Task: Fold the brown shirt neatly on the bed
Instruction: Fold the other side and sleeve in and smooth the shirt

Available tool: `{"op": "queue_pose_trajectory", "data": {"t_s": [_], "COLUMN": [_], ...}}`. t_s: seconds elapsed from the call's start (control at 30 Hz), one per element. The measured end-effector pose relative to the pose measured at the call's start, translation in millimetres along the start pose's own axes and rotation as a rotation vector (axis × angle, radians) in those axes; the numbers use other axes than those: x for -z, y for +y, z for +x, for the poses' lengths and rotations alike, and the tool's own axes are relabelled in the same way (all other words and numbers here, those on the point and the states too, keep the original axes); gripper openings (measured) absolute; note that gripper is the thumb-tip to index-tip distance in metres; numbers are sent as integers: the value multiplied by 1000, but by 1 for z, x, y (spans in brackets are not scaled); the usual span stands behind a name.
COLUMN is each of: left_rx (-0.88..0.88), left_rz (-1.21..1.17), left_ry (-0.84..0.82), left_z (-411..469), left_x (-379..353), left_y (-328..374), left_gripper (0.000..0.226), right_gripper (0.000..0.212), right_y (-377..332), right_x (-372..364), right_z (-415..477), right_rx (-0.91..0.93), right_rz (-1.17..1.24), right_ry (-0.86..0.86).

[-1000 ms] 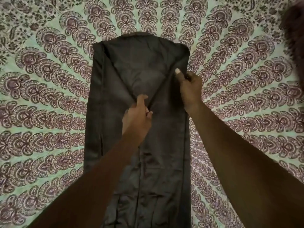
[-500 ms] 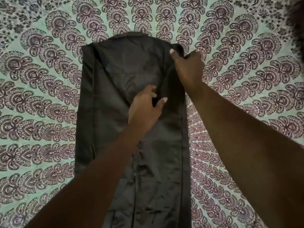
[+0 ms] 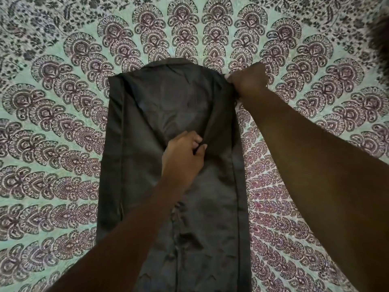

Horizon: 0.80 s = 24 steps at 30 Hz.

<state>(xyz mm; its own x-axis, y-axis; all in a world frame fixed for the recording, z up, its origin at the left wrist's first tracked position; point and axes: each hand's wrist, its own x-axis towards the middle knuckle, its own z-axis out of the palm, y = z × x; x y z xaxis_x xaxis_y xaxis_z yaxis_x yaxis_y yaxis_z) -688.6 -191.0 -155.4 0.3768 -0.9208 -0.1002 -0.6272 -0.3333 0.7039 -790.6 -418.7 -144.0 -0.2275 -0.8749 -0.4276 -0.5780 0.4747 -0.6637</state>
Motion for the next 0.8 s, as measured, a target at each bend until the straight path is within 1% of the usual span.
{"op": "queue_pose_trajectory", "data": {"t_s": [0.07,0.13,0.17,0.23,0.33,0.43,0.53,0.63,0.73,0.8], "left_rx": [17,59,78,104,114,119,115,127,68,24], "left_rz": [-29,-44,-42,-26,16,41,32,59,172,294], "left_ry": [3,-18,-27,-47,-71,-71,-49,-79,-137,-209], "left_z": [-2,-2,-2,-1,0,1,1,2,4,4], "left_x": [1,1,1,1,1,1,3,6,6,4], "left_y": [-3,-6,-7,-10,-11,-9,-5,7,13,12], "left_gripper": [11,10,10,13,14,8,11,25,44,48], "right_gripper": [36,17,19,31,37,41,41,34,45,49], "right_y": [3,7,10,15,19,18,24,34,40,44], "right_x": [-2,-3,-3,-4,0,1,-3,2,7,8], "right_z": [1,1,-1,-4,-10,-12,-11,-16,-19,-14], "right_rx": [-22,-39,-47,-42,-5,81,171,269,383,460], "right_rz": [145,244,278,341,346,256,190,149,104,90], "right_ry": [-96,-142,-147,-204,-264,-193,-123,-121,-99,-77]}}
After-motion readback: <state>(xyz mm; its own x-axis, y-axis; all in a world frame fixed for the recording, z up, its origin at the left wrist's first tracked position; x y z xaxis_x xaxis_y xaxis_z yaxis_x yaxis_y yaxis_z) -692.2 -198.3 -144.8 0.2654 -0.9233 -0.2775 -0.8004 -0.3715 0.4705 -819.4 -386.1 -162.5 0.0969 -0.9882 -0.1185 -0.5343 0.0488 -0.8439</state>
